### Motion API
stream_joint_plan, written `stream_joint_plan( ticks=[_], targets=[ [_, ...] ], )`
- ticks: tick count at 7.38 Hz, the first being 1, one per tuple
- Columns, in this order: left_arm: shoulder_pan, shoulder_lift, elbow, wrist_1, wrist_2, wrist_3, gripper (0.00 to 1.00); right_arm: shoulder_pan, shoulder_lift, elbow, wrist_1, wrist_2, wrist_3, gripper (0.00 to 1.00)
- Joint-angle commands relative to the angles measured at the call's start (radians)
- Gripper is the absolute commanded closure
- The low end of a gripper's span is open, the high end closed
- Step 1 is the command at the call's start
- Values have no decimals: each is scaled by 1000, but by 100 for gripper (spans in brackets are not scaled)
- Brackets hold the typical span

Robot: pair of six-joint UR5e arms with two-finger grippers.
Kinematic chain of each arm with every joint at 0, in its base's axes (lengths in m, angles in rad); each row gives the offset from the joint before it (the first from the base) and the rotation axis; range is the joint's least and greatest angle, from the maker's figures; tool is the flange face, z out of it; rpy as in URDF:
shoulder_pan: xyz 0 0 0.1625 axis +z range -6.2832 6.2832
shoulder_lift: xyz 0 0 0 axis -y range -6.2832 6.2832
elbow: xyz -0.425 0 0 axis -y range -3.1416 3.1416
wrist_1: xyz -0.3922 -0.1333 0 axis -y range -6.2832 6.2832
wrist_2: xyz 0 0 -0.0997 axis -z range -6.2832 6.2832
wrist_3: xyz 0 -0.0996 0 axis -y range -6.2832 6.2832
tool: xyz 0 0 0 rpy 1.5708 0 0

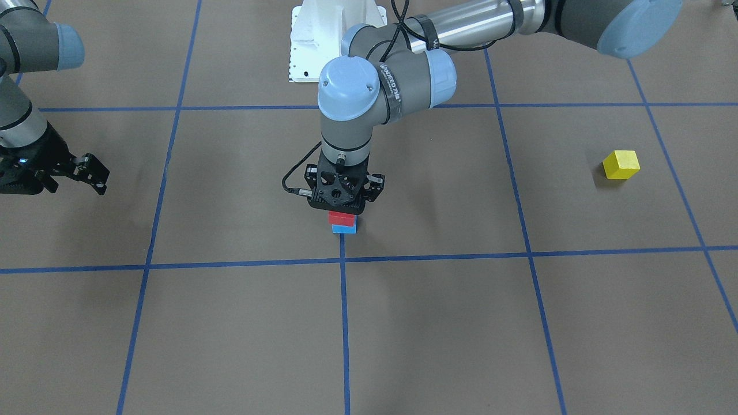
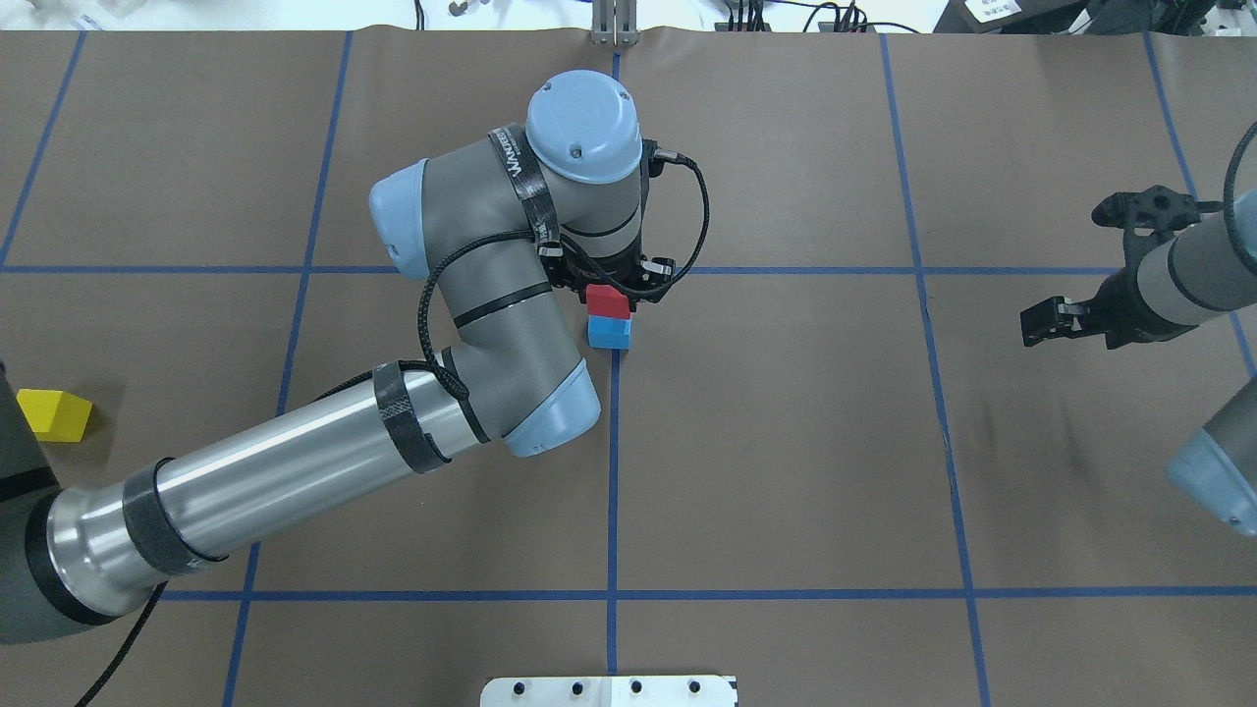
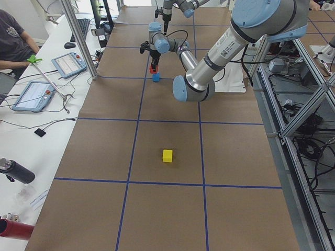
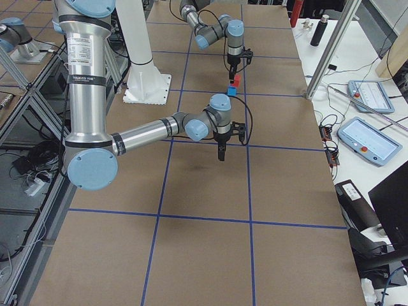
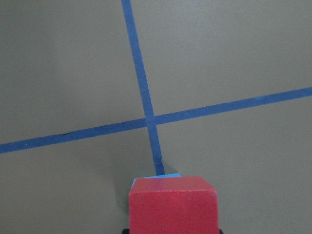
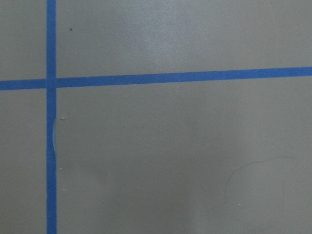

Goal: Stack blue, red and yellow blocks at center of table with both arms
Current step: 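Lower the red cube onto the blue cube with the left gripper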

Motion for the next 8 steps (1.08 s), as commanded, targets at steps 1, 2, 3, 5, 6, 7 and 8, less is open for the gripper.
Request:
stream_joint_plan(
  ticks=[1,2,3,5,6,7,8],
  targets=[
    [1,0,1,9,-12,-10,100,0,-1,-1,0,0,0,0],
    [1,-1,0,33,-29,-10,100,0,1,-1,0,0,0,0],
    [1,-4,1,36,-40,-9,100,-1,1,-1,0,-2,0,0],
    [3,-4,4,36,-40,-10,100,-1,1,1,0,0,6,0],
    [3,-4,9,36,-40,-10,100,-2,1,1,0,0,8,0],
    [3,-6,16,36,-38,-10,100,-2,1,1,0,0,8,0],
    [3,-7,20,35,-38,-10,100,-2,2,1,0,0,8,0]
  ],
)
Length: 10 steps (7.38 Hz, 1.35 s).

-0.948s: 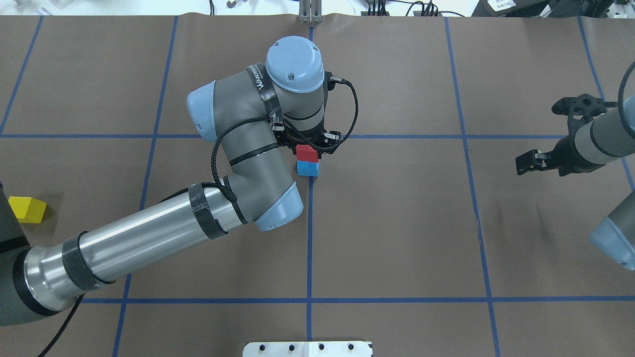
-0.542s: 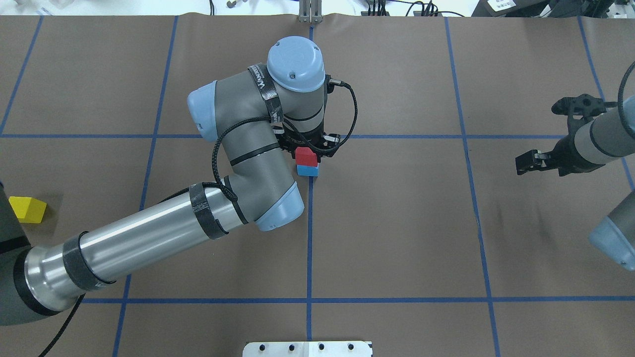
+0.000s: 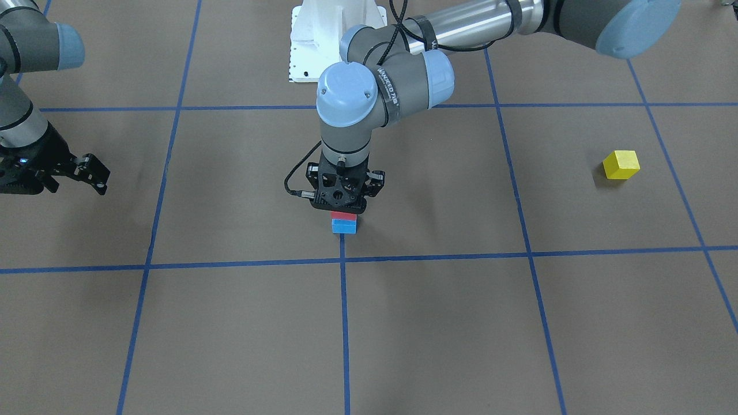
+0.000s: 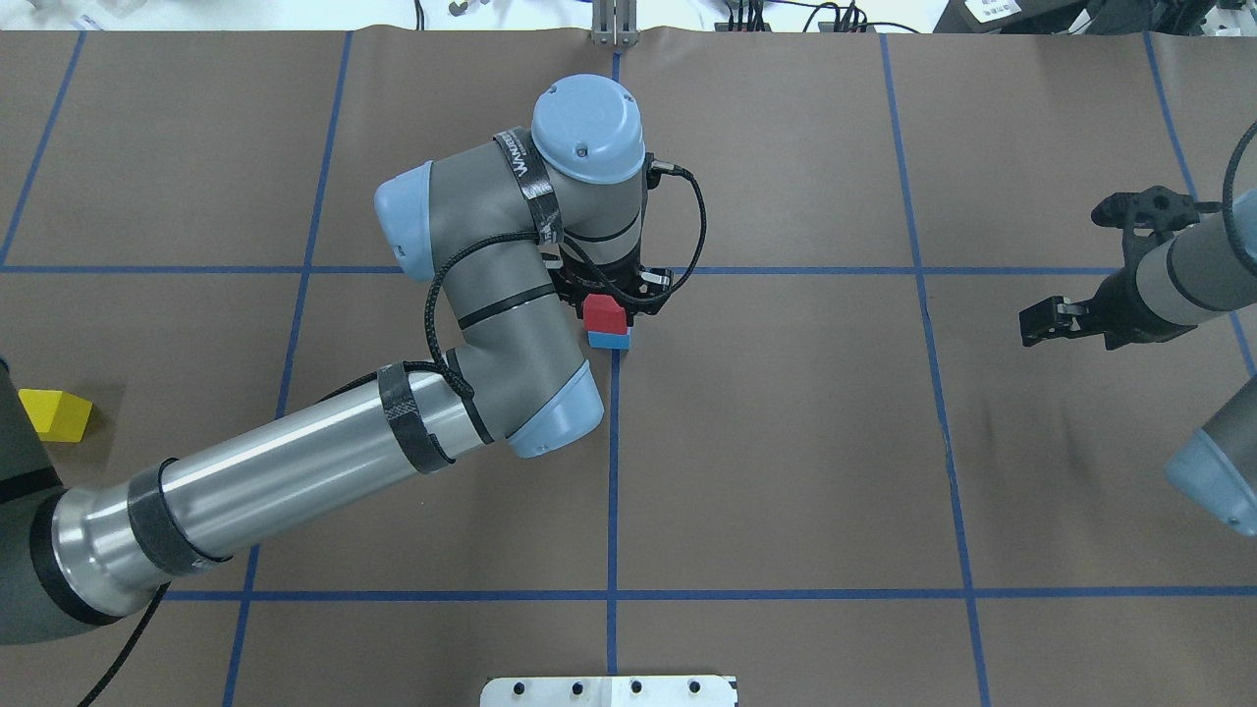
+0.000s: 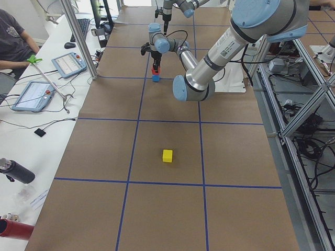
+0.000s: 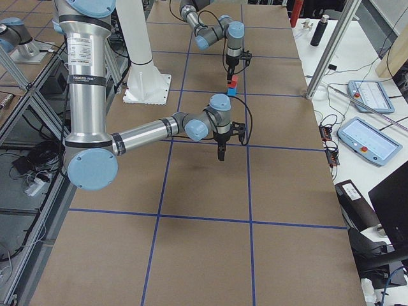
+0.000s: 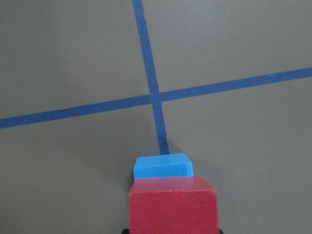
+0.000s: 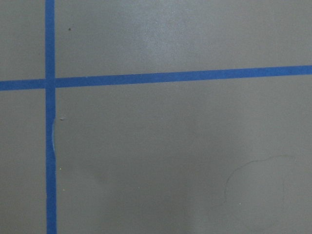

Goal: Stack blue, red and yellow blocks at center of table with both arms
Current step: 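Lower the red cube onto the blue cube with the left gripper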

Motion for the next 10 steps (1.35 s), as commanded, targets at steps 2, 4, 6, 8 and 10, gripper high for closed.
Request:
stream_joint_plan(
  ticks=[2,4,6,8,10],
  targets=[
    [0,-6,12,-1,0,1,100,0,3,0,0,0,2,0],
    [0,-9,19,-3,4,12,100,0,3,0,0,0,3,0],
    [0,-11,22,-3,7,14,100,0,4,0,0,0,3,0],
    [0,-11,24,-6,7,15,100,0,6,-1,0,-2,5,0],
    [0,-14,33,-12,7,15,100,0,6,0,0,0,5,0]
  ],
)
